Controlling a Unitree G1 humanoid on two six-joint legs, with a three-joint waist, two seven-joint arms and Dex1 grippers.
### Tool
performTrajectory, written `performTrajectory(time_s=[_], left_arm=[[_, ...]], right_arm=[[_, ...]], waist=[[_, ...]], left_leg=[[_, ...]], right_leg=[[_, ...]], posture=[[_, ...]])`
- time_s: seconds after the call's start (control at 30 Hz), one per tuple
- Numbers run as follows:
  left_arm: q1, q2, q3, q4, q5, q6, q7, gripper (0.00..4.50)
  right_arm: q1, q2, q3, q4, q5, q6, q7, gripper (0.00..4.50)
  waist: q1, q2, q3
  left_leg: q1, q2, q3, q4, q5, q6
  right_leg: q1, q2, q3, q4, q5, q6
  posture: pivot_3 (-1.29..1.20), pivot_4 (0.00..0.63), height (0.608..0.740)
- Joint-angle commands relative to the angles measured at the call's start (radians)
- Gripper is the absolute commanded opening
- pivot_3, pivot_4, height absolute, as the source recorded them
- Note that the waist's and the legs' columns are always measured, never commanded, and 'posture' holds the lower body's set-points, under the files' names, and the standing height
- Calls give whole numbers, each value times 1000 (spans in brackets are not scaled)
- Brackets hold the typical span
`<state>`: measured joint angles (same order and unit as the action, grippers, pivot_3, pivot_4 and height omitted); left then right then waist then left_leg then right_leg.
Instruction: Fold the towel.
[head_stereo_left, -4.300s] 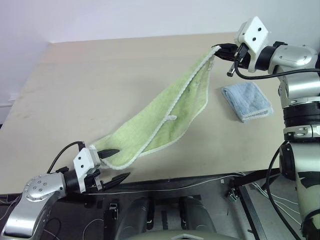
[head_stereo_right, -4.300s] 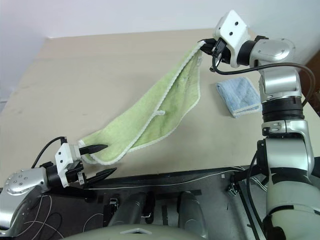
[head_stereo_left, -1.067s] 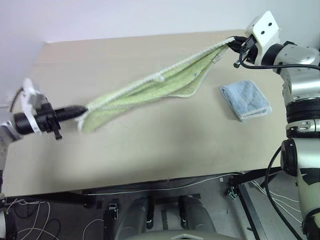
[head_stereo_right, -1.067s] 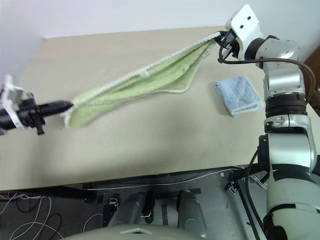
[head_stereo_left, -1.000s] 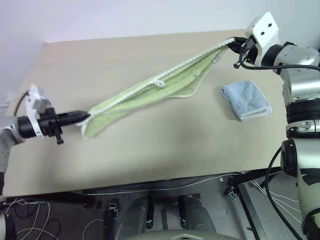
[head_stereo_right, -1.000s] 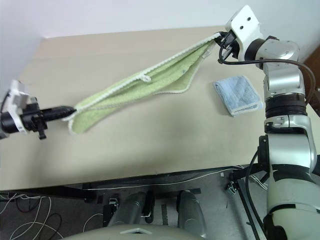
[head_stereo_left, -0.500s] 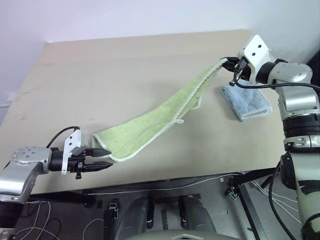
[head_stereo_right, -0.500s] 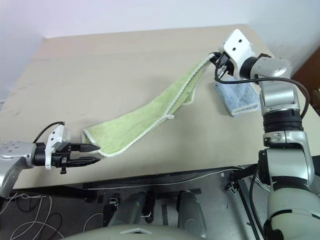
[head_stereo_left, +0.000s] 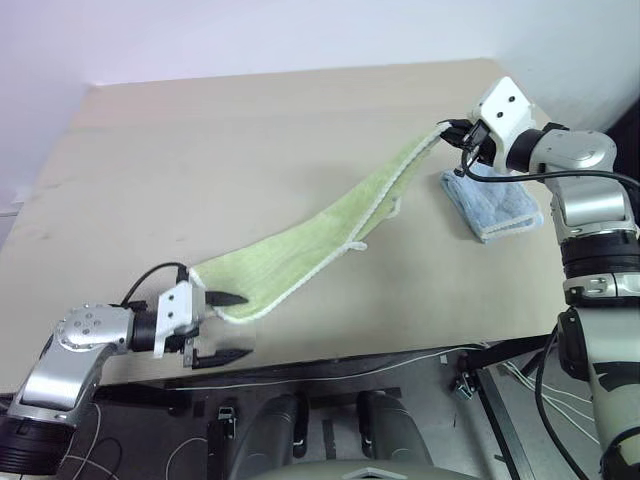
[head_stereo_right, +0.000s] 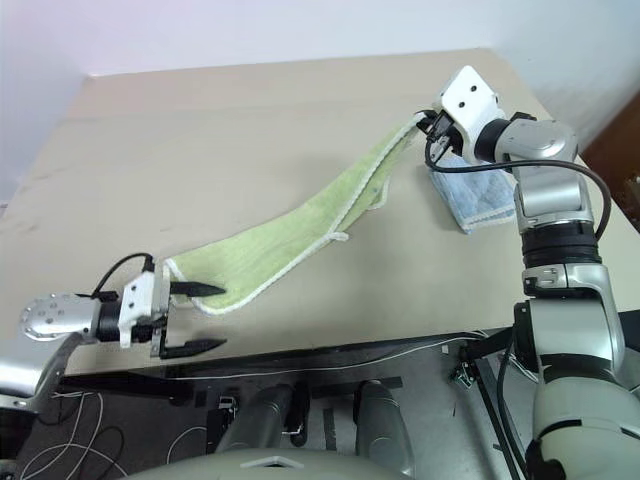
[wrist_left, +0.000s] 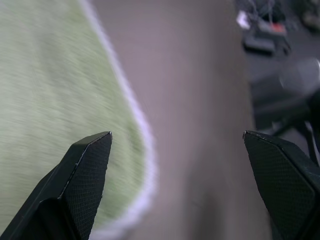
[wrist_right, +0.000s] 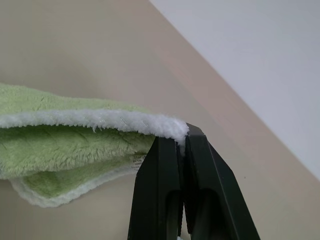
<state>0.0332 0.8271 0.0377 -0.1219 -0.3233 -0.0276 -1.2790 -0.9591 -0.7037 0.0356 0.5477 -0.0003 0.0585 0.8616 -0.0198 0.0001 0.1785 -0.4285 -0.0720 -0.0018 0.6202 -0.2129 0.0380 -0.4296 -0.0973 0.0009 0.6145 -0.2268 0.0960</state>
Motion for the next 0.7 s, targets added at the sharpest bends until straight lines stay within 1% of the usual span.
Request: performTrajectory(time_s=[0.03, 0.17, 0.4, 0.5, 0.7], left_arm=[[-23, -5, -3, 64, 67, -173, 4, 4410], [-39, -25, -22, 140, 84, -211, 16, 4410], [-76, -42, -40, 190, 51, -150, -3, 4410], [-91, -50, -52, 180, 11, -67, -16, 4410], [-109, -12, -75, 129, -32, 117, -58, 4410]], right_arm=[[-22, 0, -12, -20, -2, -18, -15, 0], [-20, 2, -16, -21, -1, -15, -21, 0], [-18, 3, -19, -25, 2, 2, -30, 0], [-16, 2, -21, -27, 3, 7, -35, 0], [-17, -2, -24, -27, 3, 13, -39, 0]], waist=[[2, 0, 0], [3, 0, 0], [6, 1, 0], [6, 1, 0], [5, 1, 0]], left_leg=[[0, 0, 0, 0, 0, 0], [0, 0, 0, 1, 0, 0], [1, 0, 0, 3, 0, 0], [1, 0, 0, 4, 0, 0], [1, 0, -1, 5, 0, 0]], right_leg=[[0, 0, 0, 0, 0, 0], [1, 0, 0, 0, 0, 0], [2, 0, -1, 1, 0, 1], [3, 0, -1, 1, 0, 0], [3, 0, -1, 3, 1, 1]], posture=[[0, 150, 740], [0, 150, 740], [0, 150, 740], [0, 150, 740], [0, 150, 740]])
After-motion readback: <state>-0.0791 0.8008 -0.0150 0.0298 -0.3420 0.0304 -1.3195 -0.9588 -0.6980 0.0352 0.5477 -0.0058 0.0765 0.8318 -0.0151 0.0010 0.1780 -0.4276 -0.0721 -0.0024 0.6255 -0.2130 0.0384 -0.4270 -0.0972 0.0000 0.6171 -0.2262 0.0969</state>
